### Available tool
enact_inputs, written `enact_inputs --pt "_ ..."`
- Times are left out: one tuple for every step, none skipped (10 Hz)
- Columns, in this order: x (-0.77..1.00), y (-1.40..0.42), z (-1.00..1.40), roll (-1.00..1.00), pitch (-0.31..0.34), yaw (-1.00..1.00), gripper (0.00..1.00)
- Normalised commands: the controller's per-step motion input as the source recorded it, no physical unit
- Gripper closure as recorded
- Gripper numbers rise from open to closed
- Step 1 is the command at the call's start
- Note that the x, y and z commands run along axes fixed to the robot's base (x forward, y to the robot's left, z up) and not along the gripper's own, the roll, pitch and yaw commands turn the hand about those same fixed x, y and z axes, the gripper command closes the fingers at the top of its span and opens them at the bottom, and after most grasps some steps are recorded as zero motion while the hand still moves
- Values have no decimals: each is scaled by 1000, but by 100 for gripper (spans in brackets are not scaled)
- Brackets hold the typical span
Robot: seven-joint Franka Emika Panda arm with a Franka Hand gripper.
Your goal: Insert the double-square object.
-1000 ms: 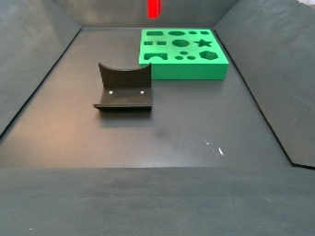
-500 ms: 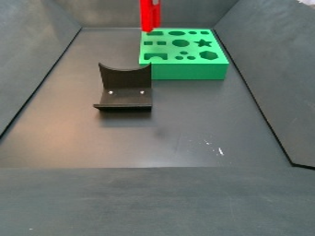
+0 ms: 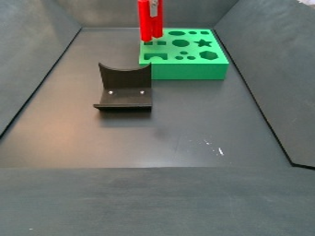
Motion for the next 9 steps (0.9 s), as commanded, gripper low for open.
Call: enact_inputs --pt "0 0 -26 -30 0 -1000 100" --pt "0 0 -29 -6 0 -1000 100" --pt "0 0 -34 0 0 -1000 100" --pt "0 0 -40 0 0 -1000 100" --pt "0 0 -51 0 0 -1000 100" --pt "0 0 -69 0 0 -1000 100" --pt "0 0 -80 0 0 -1000 100" --pt "0 0 -117 0 0 -1000 100" --pt "86 114 -126 106 1 -649 100"
